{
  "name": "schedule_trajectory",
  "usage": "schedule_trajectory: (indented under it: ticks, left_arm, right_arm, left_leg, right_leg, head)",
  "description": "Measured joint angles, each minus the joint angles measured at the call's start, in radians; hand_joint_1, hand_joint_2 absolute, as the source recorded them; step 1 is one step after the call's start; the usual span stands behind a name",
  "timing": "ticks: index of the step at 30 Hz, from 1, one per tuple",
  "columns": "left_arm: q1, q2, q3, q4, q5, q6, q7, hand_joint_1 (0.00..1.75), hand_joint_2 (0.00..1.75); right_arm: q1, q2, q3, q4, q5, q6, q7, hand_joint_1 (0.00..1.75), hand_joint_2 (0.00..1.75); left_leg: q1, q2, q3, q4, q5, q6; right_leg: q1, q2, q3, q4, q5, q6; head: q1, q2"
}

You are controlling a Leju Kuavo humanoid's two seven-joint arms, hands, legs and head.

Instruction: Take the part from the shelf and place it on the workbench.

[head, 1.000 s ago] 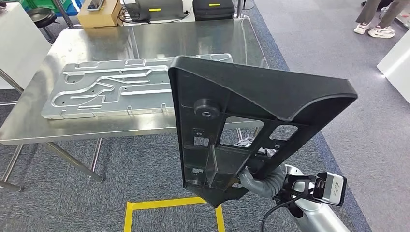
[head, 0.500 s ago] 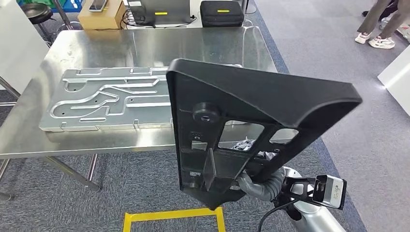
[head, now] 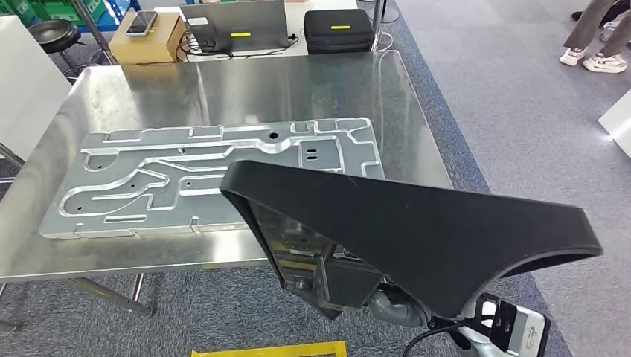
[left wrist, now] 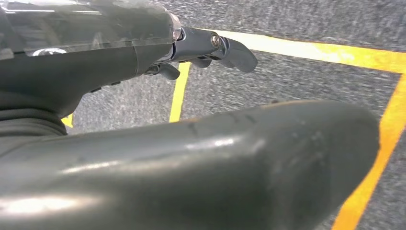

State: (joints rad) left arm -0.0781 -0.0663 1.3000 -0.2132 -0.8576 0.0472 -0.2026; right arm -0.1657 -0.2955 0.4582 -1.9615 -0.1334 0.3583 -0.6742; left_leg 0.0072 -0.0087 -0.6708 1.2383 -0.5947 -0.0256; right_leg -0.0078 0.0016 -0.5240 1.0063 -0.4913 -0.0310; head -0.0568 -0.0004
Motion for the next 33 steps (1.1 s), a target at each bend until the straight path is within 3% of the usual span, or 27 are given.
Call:
schedule_trajectory:
  ticks: [2, 4, 7, 9, 10, 12, 13, 14, 15, 17, 19, 22, 24, 25, 27, 28, 29, 30, 31, 33]
  left_arm:
    - [0.003, 0.000, 0.003, 0.000, 0.000, 0.001, -0.004, 0.00, 0.00]
    - [0.005, -0.001, 0.006, 0.000, 0.001, 0.001, -0.004, 0.00, 0.00]
    - [0.005, -0.002, 0.011, 0.000, 0.001, 0.002, -0.005, 0.00, 0.00]
    - [0.003, -0.004, 0.015, 0.000, 0.001, 0.001, -0.006, 0.00, 0.00]
    - [0.001, -0.004, 0.016, 0.000, 0.001, 0.001, -0.006, 0.00, 0.00]
    - [0.000, -0.004, 0.019, 0.000, 0.000, -0.003, -0.008, 0.00, 0.00]
    - [0.000, -0.004, 0.020, 0.000, -0.003, -0.008, -0.009, 0.00, 0.00]
    - [-0.001, -0.004, 0.020, 0.000, -0.008, -0.013, -0.011, 0.00, 0.00]
    - [-0.001, -0.004, 0.019, 0.000, -0.016, -0.019, -0.012, 0.00, 0.00]
    - [-0.005, -0.004, 0.017, 0.000, -0.032, -0.028, -0.015, 0.00, 0.00]
    - [-0.014, -0.003, 0.013, 0.000, -0.044, -0.034, -0.019, 0.00, 0.00]
    - [-0.017, -0.001, 0.009, 0.000, -0.052, -0.037, -0.022, 0.00, 0.00]
    - [-0.014, 0.000, 0.006, 0.000, -0.052, -0.037, -0.023, 0.00, 0.00]
    - [-0.013, 0.001, 0.004, 0.000, -0.053, -0.037, -0.023, 0.00, 0.00]
    - [-0.013, 0.002, 0.000, 0.000, -0.054, -0.040, -0.025, 0.00, 0.00]
    - [-0.013, 0.003, -0.002, 0.000, -0.057, -0.044, -0.028, 0.00, 0.00]
    - [-0.011, 0.004, -0.004, 0.000, -0.059, -0.048, -0.031, 0.00, 0.00]
    - [-0.010, 0.004, -0.005, 0.000, -0.063, -0.053, -0.034, 0.00, 0.00]
    - [-0.010, 0.005, -0.006, 0.000, -0.068, -0.057, -0.037, 0.00, 0.00]
    - [-0.011, 0.009, -0.007, 0.000, -0.073, -0.064, -0.040, 0.00, 0.00]
  right_arm:
    - [0.009, 0.000, 0.000, -0.022, 0.023, -0.014, -0.012, 1.59, 1.75]
    - [0.015, -0.001, 0.000, -0.039, 0.033, -0.021, -0.018, 1.59, 1.75]
    - [0.020, -0.001, -0.001, -0.058, 0.041, -0.026, -0.018, 1.59, 1.75]
    - [0.021, 0.000, -0.001, -0.073, 0.058, -0.038, -0.019, 1.59, 1.75]
    - [0.022, 0.000, -0.002, -0.081, 0.071, -0.049, -0.019, 1.59, 1.75]
    - [0.020, 0.002, -0.002, -0.100, 0.095, -0.082, -0.016, 1.59, 1.75]
    - [0.012, 0.002, -0.002, -0.107, 0.100, -0.104, -0.007, 1.59, 1.75]
    - [-0.005, 0.002, -0.004, -0.111, 0.100, -0.131, 0.007, 1.59, 1.75]
    - [-0.037, 0.003, -0.008, -0.105, 0.094, -0.161, 0.025, 1.59, 1.75]
    - [-0.146, 0.005, -0.035, -0.053, 0.079, -0.206, 0.056, 1.59, 1.75]
    - [-0.276, 0.010, -0.090, 0.048, 0.065, -0.215, 0.062, 1.59, 1.75]
    - [-0.390, 0.013, -0.167, 0.166, 0.063, -0.196, 0.052, 1.59, 1.75]
    - [-0.420, 0.012, -0.185, 0.201, 0.068, -0.187, 0.050, 1.59, 1.75]
    - [-0.428, 0.011, -0.190, 0.212, 0.072, -0.186, 0.051, 1.59, 1.75]
    - [-0.439, 0.009, -0.195, 0.230, 0.088, -0.196, 0.058, 1.59, 1.75]
    - [-0.444, 0.009, -0.197, 0.241, 0.101, -0.206, 0.065, 1.59, 1.75]
    - [-0.452, 0.009, -0.198, 0.253, 0.117, -0.219, 0.073, 1.59, 1.75]
    - [-0.461, 0.009, -0.199, 0.268, 0.135, -0.232, 0.081, 1.59, 1.75]
    - [-0.474, 0.009, -0.199, 0.285, 0.153, -0.244, 0.089, 1.59, 1.75]
    - [-0.504, 0.009, -0.198, 0.325, 0.195, -0.269, 0.104, 1.59, 1.75]
  left_leg:
    - [0.000, 0.001, 0.017, -0.122, 0.113, 0.006]
    - [-0.004, 0.001, 0.030, -0.198, 0.185, 0.017]
    - [-0.006, 0.001, 0.033, -0.209, 0.194, 0.035]
    - [-0.002, 0.002, 0.042, -0.220, 0.192, 0.047]
    - [-0.001, 0.002, 0.047, -0.224, 0.190, 0.052]
    - [-0.002, 0.002, 0.053, -0.225, 0.184, 0.058]
    - [-0.002, 0.002, 0.056, -0.225, 0.180, 0.058]
    - [-0.002, 0.002, 0.059, -0.224, 0.177, 0.058]
    - [-0.002, 0.002, 0.063, -0.223, 0.173, 0.056]
    - [-0.003, 0.005, 0.070, -0.219, 0.167, 0.050]
    - [-0.006, 0.006, 0.070, -0.213, 0.163, 0.042]
    - [-0.007, 0.003, 0.066, -0.215, 0.166, 0.028]
    - [-0.006, 0.003, 0.057, -0.193, 0.148, 0.017]
    - [-0.005, 0.003, 0.040, -0.154, 0.125, 0.012]
    - [-0.003, 0.004, -0.022, -0.024, 0.062, 0.003]
    - [-0.002, 0.004, -0.053, 0.038, 0.042, 0.000]
    - [-0.002, 0.004, -0.072, 0.070, 0.040, -0.001]
    - [-0.002, 0.004, -0.071, 0.061, 0.059, 0.000]
    - [-0.002, 0.004, -0.051, 0.013, 0.094, 0.003]
    - [-0.005, 0.003, 0.014, -0.132, 0.161, 0.013]
  right_leg:
    - [0.000, 0.001, 0.027, 0.002, -0.022, 0.006]
    - [0.003, 0.003, 0.038, 0.003, -0.039, 0.016]
    - [0.003, 0.005, 0.041, 0.002, -0.055, 0.035]
    - [0.001, 0.003, 0.025, 0.041, -0.083, 0.043]
    - [-0.001, 0.003, 0.000, 0.091, -0.108, 0.046]
    - [-0.003, 0.003, -0.081, 0.228, -0.159, 0.051]
    - [-0.005, 0.002, -0.116, 0.277, -0.165, 0.053]
    - [-0.007, 0.002, -0.137, 0.295, -0.152, 0.055]
    - [-0.008, 0.001, -0.139, 0.272, -0.119, 0.056]
    - [-0.010, -0.001, -0.103, 0.148, -0.029, 0.053]
    - [-0.007, -0.002, -0.070, 0.047, 0.020, 0.047]
    - [-0.002, -0.005, -0.066, 0.025, 0.028, 0.033]
    - [-0.005, -0.007, -0.063, 0.017, 0.033, 0.021]
    - [-0.007, -0.009, -0.060, 0.014, 0.034, 0.016]
    - [-0.006, -0.011, -0.059, 0.014, 0.033, 0.010]
    - [-0.005, -0.012, -0.059, 0.014, 0.031, 0.008]
    - [-0.004, -0.011, -0.057, 0.015, 0.030, 0.007]
    - [-0.004, -0.010, -0.056, 0.015, 0.028, 0.007]
    - [-0.004, -0.009, -0.053, 0.016, 0.025, 0.008]
    - [-0.002, -0.007, -0.046, 0.017, 0.019, 0.012]
  head:
    - [0.000, 0.000]
    - [0.000, 0.000]
    - [0.000, 0.000]
    - [0.000, 0.000]
    - [0.000, 0.000]
    - [0.000, 0.000]
    - [0.000, 0.000]
    - [0.000, 0.000]
    - [0.000, 0.000]
    - [0.000, 0.000]
    - [0.000, 0.000]
    - [0.000, 0.000]
    - [0.000, 0.000]
    - [0.000, 0.000]
    - [0.000, 0.000]
    - [0.000, 0.000]
    - [0.000, 0.000]
    - [0.000, 0.000]
    - [0.000, 0.000]
    - [0.000, 0.000]
